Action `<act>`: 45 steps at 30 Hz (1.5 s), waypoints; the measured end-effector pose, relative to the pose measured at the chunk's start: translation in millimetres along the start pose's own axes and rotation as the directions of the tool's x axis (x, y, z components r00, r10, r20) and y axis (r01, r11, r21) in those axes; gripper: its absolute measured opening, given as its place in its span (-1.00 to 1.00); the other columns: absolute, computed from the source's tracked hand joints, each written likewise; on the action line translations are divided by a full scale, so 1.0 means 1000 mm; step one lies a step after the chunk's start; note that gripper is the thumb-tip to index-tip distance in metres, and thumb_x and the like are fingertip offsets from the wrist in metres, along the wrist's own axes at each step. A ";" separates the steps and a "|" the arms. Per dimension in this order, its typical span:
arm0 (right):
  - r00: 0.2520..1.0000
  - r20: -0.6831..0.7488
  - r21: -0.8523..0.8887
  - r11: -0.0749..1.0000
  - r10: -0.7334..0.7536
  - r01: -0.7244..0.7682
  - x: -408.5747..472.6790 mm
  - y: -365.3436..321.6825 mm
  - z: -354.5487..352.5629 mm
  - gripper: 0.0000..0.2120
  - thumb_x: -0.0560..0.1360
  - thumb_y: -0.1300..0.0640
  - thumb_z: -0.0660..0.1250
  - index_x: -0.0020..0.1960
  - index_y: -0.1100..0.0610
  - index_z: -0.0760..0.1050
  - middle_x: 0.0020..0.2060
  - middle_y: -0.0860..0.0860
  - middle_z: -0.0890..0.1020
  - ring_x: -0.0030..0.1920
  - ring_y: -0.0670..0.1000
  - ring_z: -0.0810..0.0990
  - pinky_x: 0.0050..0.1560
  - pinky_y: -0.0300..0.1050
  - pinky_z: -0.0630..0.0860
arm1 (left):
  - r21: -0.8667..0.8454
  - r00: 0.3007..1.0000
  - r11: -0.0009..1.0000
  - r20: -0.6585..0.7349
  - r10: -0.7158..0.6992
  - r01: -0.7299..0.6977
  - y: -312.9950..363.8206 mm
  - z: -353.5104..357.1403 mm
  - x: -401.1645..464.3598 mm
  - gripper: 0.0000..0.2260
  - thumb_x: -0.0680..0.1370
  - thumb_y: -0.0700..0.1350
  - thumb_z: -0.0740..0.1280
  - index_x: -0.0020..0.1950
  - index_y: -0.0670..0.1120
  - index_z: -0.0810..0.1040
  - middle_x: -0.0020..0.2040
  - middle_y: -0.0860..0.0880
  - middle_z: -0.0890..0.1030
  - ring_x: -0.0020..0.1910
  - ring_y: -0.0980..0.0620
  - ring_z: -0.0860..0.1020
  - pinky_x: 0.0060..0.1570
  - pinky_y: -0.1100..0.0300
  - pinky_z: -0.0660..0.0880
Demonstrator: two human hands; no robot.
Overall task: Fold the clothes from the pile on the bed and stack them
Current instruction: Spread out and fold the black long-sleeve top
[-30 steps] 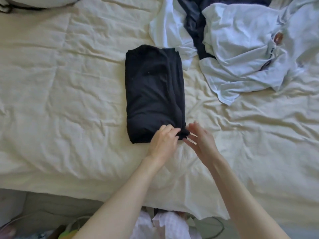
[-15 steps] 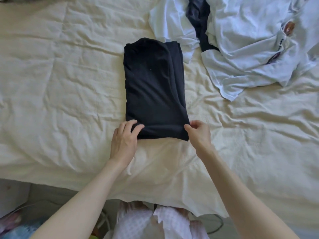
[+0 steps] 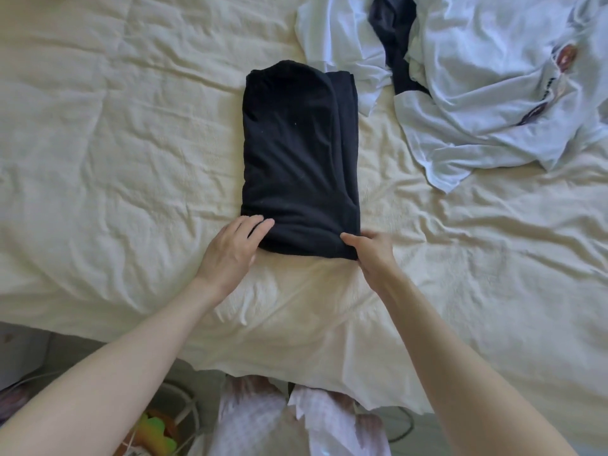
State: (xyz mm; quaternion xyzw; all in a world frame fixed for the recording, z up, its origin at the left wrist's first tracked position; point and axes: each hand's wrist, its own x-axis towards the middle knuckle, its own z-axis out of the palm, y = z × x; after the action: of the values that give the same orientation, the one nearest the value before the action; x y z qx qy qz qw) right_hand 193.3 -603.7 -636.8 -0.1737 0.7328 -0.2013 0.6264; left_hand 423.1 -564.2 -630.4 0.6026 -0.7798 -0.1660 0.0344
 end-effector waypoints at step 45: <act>0.697 0.586 -0.806 -0.207 -0.413 0.555 0.020 -0.013 0.025 -0.44 0.62 -0.09 0.03 0.55 -0.07 -0.08 0.55 0.04 -0.08 0.54 0.10 -0.12 0.49 0.11 -0.12 | 0.020 0.906 0.965 0.340 -0.252 0.261 0.006 0.007 0.022 -0.34 0.58 0.14 0.19 0.55 0.06 -0.10 0.55 -0.08 -0.25 0.51 -0.11 -0.27 0.45 -0.09 -0.16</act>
State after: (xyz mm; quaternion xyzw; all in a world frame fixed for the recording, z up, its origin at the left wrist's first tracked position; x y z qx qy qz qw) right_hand 214.8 -626.9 -650.4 -0.8246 0.4956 0.1352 0.2368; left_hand 409.4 -582.8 -637.9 0.6614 -0.6860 -0.2806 -0.1147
